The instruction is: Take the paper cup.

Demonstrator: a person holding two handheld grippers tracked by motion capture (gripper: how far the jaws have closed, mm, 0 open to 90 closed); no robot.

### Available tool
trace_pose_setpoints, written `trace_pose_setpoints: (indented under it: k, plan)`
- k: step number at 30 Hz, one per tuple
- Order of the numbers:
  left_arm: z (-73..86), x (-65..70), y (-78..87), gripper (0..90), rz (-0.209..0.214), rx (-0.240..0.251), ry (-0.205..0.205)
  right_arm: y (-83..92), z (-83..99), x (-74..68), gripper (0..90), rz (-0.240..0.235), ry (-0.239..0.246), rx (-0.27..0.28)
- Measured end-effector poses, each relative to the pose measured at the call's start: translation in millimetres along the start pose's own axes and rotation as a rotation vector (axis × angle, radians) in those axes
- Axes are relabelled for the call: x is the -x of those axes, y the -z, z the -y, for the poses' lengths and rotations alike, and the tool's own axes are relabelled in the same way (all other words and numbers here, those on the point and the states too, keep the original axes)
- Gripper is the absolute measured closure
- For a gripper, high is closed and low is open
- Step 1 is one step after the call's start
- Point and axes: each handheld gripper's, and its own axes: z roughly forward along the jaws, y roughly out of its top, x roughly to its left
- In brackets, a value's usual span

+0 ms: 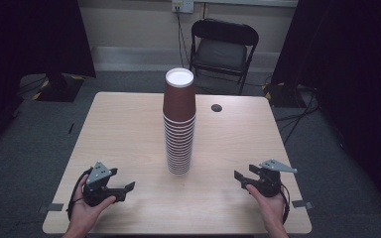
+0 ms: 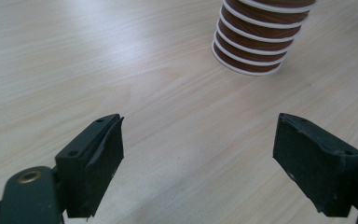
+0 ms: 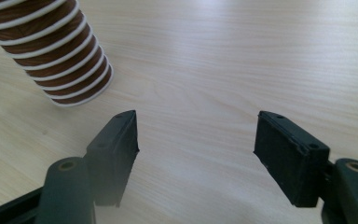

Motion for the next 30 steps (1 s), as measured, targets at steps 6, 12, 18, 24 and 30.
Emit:
trace_pose_setpoints:
  k: [6, 12, 18, 24, 30]
  plan:
    - [-0.4, -1.7, 0.1, 15.8, 0.0, -0.007, 0.02, 1.4, -4.4, -3.7, 31.5, -0.038, -0.013, 0.034]
    - [1.5, -2.7, 2.3, 15.6, 0.003, -0.003, 0.031, 5.9, -10.6, -7.4, 32.4, -0.078, 0.001, 0.06]
    - [0.5, -1.9, 3.4, 15.7, 0.008, 0.006, 0.038, 8.8, -17.6, -18.1, 34.6, -0.107, 0.043, 0.081]
    - [0.3, -0.5, 2.9, 15.9, 0.011, 0.0, 0.023, 9.5, -26.4, -30.0, 31.1, -0.147, 0.077, 0.096]
    - [0.4, 0.2, 1.2, 15.8, 0.021, -0.014, 0.028, 9.3, -40.7, -37.9, 28.7, -0.183, 0.099, 0.114]
